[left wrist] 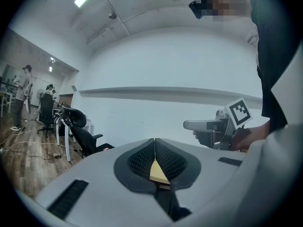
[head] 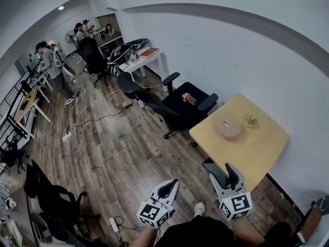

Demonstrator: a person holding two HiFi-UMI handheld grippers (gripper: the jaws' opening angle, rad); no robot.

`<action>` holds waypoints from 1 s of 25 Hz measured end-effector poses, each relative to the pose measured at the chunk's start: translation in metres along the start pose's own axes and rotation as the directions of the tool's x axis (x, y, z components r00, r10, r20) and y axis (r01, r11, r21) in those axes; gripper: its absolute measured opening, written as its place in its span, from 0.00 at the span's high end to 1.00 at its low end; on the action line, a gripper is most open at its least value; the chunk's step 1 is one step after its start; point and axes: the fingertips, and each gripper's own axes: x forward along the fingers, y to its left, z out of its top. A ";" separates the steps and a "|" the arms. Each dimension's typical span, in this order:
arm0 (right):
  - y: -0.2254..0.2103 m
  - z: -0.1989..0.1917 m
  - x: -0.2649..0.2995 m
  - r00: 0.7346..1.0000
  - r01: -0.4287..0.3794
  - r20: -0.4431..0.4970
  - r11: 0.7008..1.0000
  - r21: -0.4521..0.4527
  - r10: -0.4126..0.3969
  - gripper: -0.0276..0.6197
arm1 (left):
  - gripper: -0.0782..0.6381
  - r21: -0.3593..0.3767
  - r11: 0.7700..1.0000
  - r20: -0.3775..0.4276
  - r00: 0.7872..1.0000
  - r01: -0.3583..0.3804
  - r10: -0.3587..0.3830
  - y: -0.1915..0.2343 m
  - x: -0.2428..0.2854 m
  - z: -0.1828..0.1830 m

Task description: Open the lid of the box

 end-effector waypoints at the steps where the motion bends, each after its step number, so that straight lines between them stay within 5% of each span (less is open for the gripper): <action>1: -0.008 0.000 0.004 1.000 0.002 -0.004 1.000 0.004 -0.002 0.53 | 0.86 0.009 1.000 -0.003 1.000 0.009 -0.009 0.000 0.010 0.002; 7: -0.071 0.008 0.032 0.999 -0.014 0.034 0.970 0.242 0.005 0.53 | 0.86 0.015 1.000 0.001 1.000 0.022 -0.022 0.006 0.062 0.019; 16: -0.121 0.021 0.068 0.999 0.003 0.044 0.992 0.128 -0.009 0.55 | 0.86 0.014 1.000 -0.004 1.000 0.015 -0.015 0.017 0.122 0.022; 25: -0.147 0.028 0.107 0.999 0.008 0.045 0.985 0.173 -0.016 0.54 | 0.86 0.000 0.999 -0.013 0.999 0.049 -0.049 0.051 0.161 0.016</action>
